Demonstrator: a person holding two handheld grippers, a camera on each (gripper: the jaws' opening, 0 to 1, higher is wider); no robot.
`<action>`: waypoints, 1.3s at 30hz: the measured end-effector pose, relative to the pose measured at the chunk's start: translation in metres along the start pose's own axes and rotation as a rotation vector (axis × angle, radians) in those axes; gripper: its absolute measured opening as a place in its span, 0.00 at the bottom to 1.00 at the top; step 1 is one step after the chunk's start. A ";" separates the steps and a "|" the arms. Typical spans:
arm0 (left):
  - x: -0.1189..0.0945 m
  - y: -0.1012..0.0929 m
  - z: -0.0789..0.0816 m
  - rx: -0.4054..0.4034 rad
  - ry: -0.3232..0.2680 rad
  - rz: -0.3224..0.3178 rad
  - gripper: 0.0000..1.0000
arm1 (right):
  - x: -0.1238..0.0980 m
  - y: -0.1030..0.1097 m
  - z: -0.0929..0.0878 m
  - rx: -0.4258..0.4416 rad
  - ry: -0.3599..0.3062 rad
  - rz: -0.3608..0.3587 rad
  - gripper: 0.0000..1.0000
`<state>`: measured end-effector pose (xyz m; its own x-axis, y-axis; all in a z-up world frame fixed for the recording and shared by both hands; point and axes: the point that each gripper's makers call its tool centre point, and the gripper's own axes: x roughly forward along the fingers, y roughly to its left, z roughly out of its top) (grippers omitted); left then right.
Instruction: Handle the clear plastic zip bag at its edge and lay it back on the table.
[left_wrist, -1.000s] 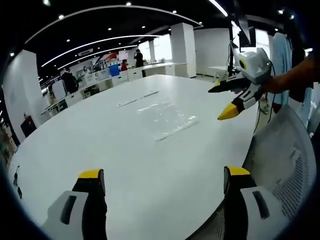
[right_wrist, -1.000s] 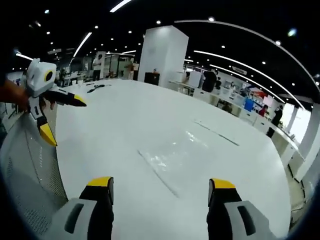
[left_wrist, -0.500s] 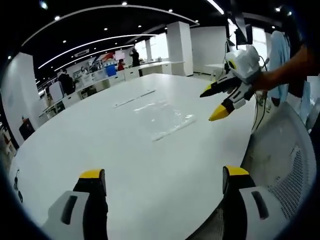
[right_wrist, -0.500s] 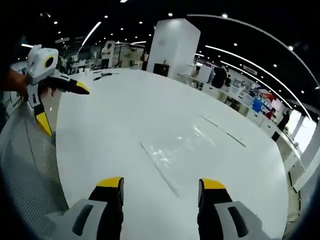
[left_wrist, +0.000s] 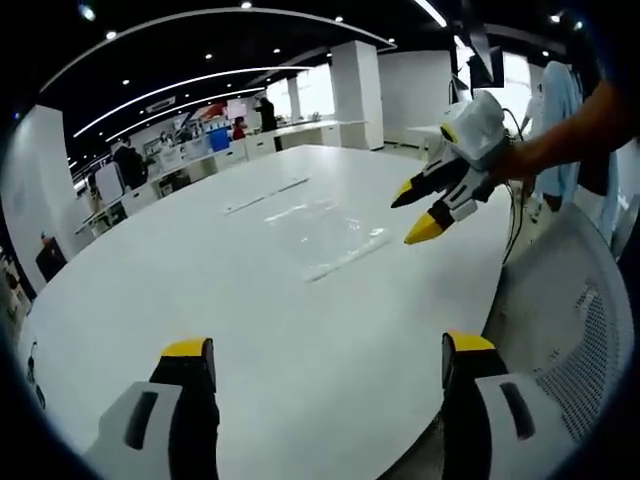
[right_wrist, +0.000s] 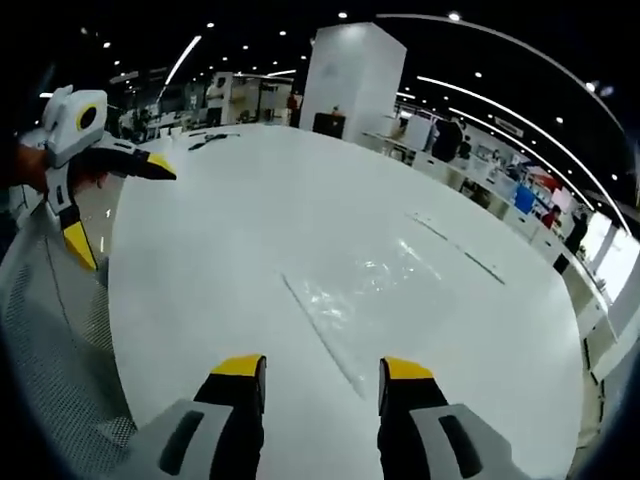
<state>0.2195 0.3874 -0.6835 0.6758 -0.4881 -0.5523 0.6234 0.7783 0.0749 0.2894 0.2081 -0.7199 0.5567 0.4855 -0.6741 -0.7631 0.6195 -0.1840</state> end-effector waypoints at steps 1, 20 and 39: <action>0.001 0.000 0.000 0.000 -0.001 0.000 0.92 | 0.002 -0.003 -0.001 -0.024 0.005 -0.004 0.39; 0.004 -0.003 -0.002 0.014 0.021 -0.019 0.89 | 0.029 -0.017 -0.011 -0.038 0.076 0.030 0.28; 0.007 -0.001 -0.006 0.021 0.044 -0.028 0.86 | 0.057 -0.025 -0.018 -0.042 0.153 0.076 0.19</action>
<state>0.2212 0.3853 -0.6923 0.6404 -0.4909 -0.5907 0.6499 0.7562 0.0760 0.3342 0.2086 -0.7666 0.4427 0.4286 -0.7876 -0.8159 0.5568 -0.1557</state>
